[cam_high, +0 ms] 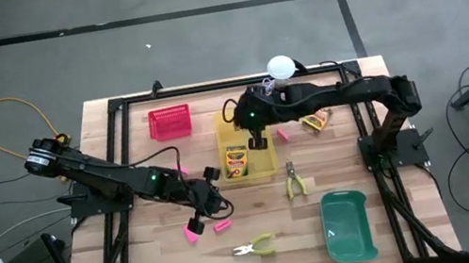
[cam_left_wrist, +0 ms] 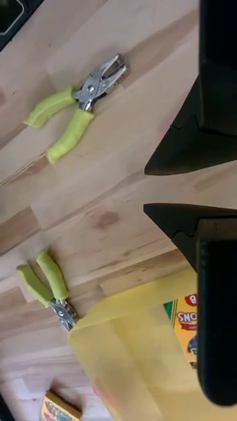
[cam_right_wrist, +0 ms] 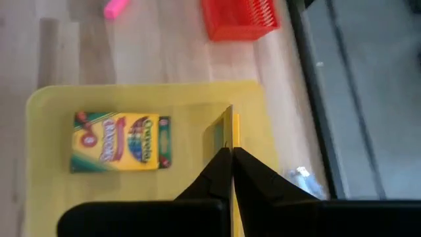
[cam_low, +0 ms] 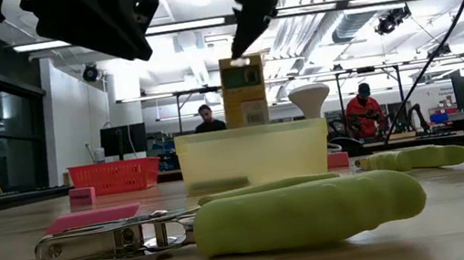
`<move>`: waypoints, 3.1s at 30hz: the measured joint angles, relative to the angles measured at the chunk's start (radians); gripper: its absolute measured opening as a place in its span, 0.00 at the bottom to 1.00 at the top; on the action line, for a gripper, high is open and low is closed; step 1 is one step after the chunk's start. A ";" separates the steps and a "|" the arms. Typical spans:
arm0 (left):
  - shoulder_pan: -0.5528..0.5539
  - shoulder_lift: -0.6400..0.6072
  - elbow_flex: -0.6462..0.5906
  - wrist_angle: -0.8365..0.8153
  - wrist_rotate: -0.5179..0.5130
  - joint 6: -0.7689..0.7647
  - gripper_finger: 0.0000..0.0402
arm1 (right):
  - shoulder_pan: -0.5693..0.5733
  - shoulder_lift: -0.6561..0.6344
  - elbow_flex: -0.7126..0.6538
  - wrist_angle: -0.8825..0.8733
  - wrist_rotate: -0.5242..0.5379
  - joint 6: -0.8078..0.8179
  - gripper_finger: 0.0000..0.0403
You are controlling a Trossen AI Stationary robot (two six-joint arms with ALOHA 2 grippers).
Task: Pick & Place School Supplies
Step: Put the yellow crayon box into the yellow bin
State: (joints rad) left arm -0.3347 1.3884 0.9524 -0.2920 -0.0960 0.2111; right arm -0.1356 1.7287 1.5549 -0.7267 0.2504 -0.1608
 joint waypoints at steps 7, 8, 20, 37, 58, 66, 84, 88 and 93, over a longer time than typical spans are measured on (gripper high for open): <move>-0.001 0.000 0.000 0.000 0.000 -0.007 0.19 | -0.032 0.083 0.000 0.059 -0.054 -0.076 0.01; -0.001 0.000 0.000 0.001 0.000 -0.010 0.19 | -0.037 0.092 0.003 0.077 -0.065 -0.081 0.01; -0.001 0.001 0.000 0.001 -0.003 -0.021 0.19 | -0.120 0.187 0.000 0.175 -0.119 -0.192 0.01; -0.001 0.001 0.000 0.002 -0.002 -0.022 0.19 | -0.079 0.195 0.001 0.180 -0.118 -0.172 0.01; -0.001 0.001 0.000 0.006 0.000 -0.078 0.19 | -0.118 0.076 0.002 -0.144 0.033 0.220 0.01; -0.001 0.001 0.000 0.005 0.000 -0.132 0.19 | -0.195 0.036 0.002 -0.309 0.033 0.362 0.01; -0.001 0.001 0.000 0.005 -0.002 -0.190 0.19 | -0.318 0.035 -0.007 -0.649 0.036 0.506 0.01; -0.001 0.001 0.000 0.004 -0.002 -0.190 0.19 | -0.279 0.037 -0.048 -0.684 0.035 0.557 0.01; -0.001 0.001 0.000 -0.001 -0.002 -0.190 0.19 | -0.213 0.036 -0.121 -0.701 0.047 0.583 0.02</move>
State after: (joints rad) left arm -0.3355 1.3891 0.9520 -0.2934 -0.0978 0.0216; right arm -0.3486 1.7649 1.4342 -1.4275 0.2974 0.4224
